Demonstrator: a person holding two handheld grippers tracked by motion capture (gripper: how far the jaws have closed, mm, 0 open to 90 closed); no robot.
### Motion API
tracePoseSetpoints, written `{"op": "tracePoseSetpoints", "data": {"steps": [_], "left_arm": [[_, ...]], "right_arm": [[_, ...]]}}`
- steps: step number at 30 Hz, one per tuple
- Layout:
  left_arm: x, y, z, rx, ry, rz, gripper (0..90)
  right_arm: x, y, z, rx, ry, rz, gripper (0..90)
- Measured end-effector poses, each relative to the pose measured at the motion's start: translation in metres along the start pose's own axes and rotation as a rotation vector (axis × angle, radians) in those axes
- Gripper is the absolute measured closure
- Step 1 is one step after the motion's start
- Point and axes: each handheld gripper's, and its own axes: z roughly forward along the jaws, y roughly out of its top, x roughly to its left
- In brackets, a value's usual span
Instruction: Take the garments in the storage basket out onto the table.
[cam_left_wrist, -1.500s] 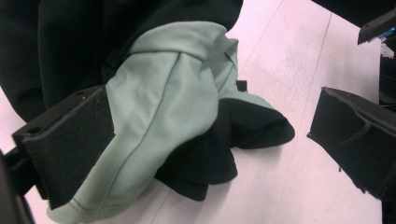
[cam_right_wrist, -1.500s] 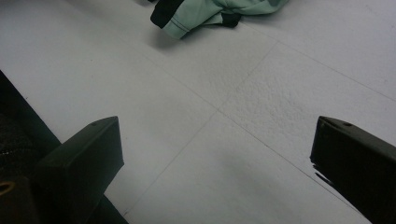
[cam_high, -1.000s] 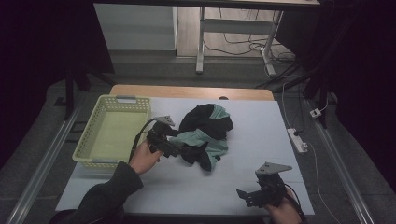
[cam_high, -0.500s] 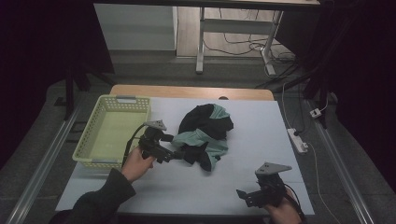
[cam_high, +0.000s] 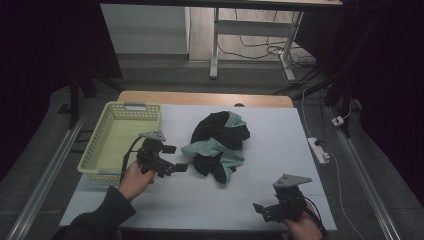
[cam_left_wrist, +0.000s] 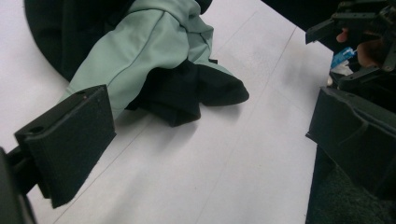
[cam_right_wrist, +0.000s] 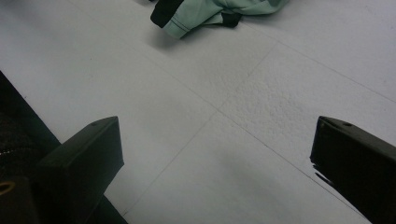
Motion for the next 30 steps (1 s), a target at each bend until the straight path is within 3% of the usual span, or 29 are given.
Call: {"op": "tracePoseSetpoints", "data": {"steps": [5, 14, 25, 30], "left_arm": [[0.002, -0.007, -0.011, -0.024, -0.007, -0.031, 0.6], [0.002, -0.021, -0.032, -0.046, 0.025, -0.051, 0.7], [-0.001, -0.036, -0.049, -0.047, 0.062, -0.059, 0.9], [-0.004, -0.043, -0.054, -0.042, 0.059, -0.059, 0.3]], "right_arm": [[0.000, 0.000, 0.000, 0.002, -0.001, 0.000, 2.0], [0.001, 0.000, 0.000, 0.005, -0.001, 0.002, 2.0], [0.001, 0.000, 0.000, 0.008, -0.002, 0.000, 2.0], [0.001, 0.000, 0.001, 0.008, -0.005, -0.004, 2.0]]}}
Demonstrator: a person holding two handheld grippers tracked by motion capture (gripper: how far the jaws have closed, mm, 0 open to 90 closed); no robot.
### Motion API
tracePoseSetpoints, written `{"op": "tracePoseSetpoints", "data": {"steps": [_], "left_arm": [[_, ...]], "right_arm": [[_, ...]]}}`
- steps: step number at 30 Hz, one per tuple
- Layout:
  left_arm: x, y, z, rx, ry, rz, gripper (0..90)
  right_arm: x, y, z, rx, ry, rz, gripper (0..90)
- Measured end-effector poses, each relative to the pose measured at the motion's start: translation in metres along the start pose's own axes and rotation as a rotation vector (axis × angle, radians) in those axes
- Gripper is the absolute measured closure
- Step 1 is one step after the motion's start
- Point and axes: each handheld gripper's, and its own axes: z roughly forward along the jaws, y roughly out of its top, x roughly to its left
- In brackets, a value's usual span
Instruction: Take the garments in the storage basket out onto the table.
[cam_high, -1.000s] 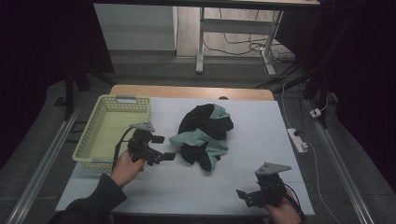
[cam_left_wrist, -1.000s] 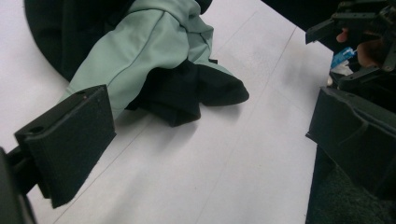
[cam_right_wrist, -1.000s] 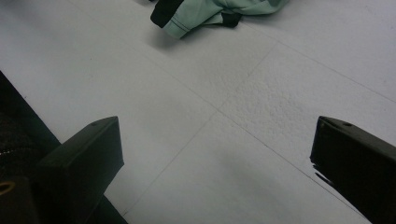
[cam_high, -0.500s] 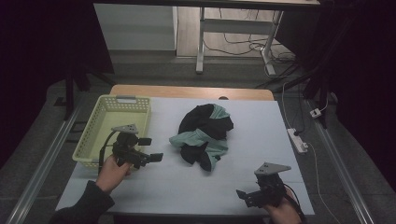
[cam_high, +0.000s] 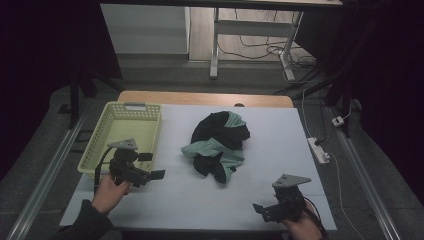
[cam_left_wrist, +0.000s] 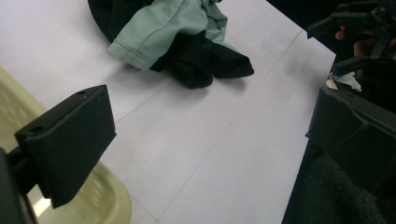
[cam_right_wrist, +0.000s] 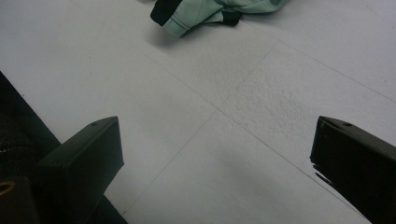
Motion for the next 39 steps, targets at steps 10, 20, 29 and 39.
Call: {"op": "tracePoseSetpoints", "data": {"steps": [10, 20, 29, 39], "left_arm": [[-0.004, -0.013, -0.011, 0.004, 0.020, -0.006, 0.0], [-0.007, -0.027, -0.025, -0.008, 0.045, -0.019, 0.0], [-0.007, -0.041, -0.033, -0.006, 0.058, -0.034, 0.0], [-0.008, -0.055, -0.043, 0.003, 0.077, -0.051, 0.0]], "right_arm": [[0.000, 0.000, 0.000, 0.003, -0.001, -0.003, 2.0], [0.000, 0.000, 0.001, 0.006, -0.001, -0.005, 2.0], [0.001, 0.001, 0.001, 0.013, -0.004, -0.008, 2.0], [0.002, 0.001, 0.002, 0.020, -0.003, -0.019, 2.2]]}}
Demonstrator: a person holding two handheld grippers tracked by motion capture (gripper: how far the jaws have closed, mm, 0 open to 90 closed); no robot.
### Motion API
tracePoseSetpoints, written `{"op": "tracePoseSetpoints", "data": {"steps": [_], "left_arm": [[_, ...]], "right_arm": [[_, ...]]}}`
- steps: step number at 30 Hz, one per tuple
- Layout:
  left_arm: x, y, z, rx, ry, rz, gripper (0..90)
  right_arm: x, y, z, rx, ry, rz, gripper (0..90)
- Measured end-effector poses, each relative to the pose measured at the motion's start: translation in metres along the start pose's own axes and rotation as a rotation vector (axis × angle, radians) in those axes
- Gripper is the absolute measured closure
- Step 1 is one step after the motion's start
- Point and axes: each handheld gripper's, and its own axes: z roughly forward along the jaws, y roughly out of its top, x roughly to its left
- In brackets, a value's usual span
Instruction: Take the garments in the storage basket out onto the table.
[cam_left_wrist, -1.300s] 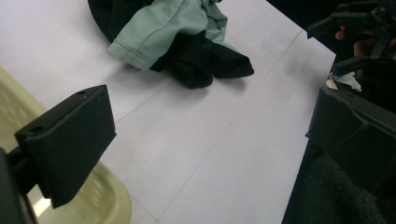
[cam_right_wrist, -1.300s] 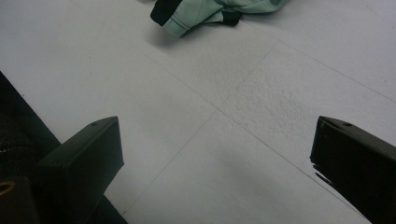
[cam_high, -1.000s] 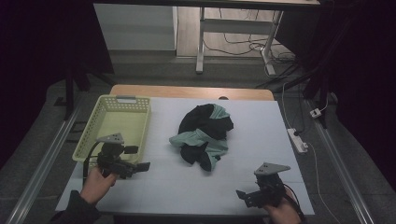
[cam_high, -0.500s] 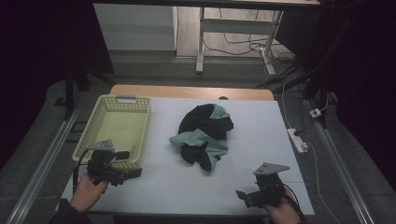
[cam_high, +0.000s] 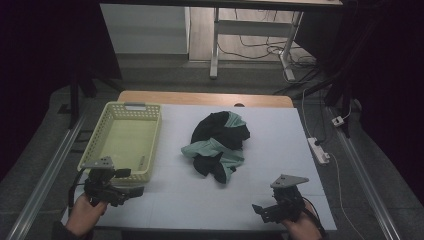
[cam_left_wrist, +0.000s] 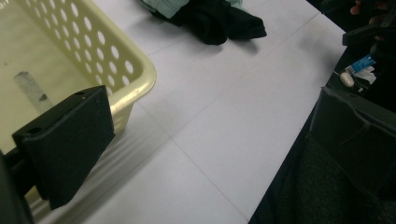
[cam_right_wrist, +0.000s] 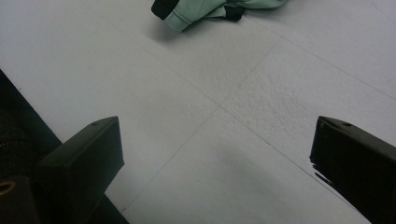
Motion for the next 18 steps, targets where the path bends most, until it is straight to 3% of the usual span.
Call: {"op": "tracePoseSetpoints", "data": {"steps": [18], "left_arm": [[0.004, -0.030, -0.028, -0.009, 0.052, -0.054, 0.0]], "right_arm": [[0.001, 0.000, 0.001, 0.008, -0.001, -0.003, 2.3]]}}
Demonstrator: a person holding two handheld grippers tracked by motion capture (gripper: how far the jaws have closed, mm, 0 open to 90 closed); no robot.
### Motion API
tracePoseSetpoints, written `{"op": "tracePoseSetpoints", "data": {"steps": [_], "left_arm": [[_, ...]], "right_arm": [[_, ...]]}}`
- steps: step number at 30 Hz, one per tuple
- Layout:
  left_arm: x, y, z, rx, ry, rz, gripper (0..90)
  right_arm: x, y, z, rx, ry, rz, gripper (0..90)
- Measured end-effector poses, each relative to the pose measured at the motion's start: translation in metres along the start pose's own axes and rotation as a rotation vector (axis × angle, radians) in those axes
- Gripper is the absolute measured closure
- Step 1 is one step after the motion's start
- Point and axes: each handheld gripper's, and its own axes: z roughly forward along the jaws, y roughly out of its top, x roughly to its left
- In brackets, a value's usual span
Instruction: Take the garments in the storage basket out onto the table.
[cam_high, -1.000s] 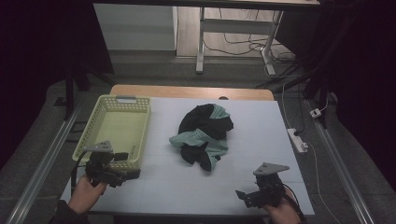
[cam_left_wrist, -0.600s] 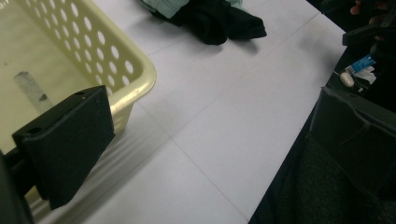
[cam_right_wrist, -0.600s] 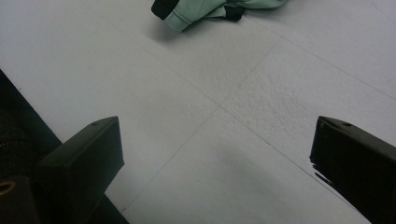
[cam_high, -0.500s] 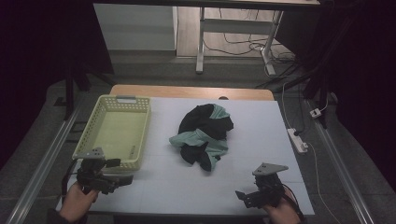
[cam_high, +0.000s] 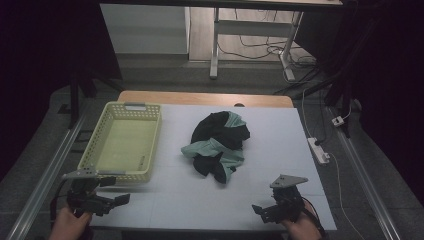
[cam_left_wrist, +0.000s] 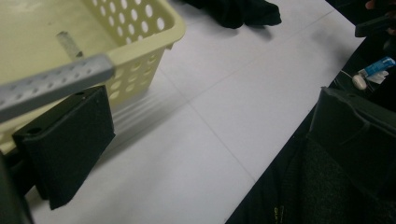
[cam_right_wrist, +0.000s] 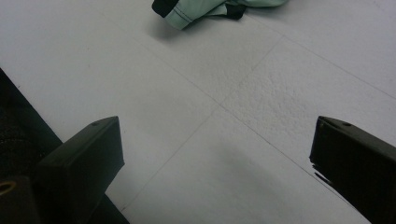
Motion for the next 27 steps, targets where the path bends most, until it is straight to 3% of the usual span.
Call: {"op": "tracePoseSetpoints", "data": {"steps": [12, 27], "left_arm": [[0.004, -0.011, -0.014, -0.034, 0.005, -0.027, 0.0], [0.005, -0.022, -0.030, -0.039, 0.080, -0.043, 0.0]], "right_arm": [[0.000, 0.000, 0.000, 0.002, 0.000, 0.000, 2.3], [0.000, 0.000, 0.000, 0.002, -0.002, 0.000, 2.3]]}}
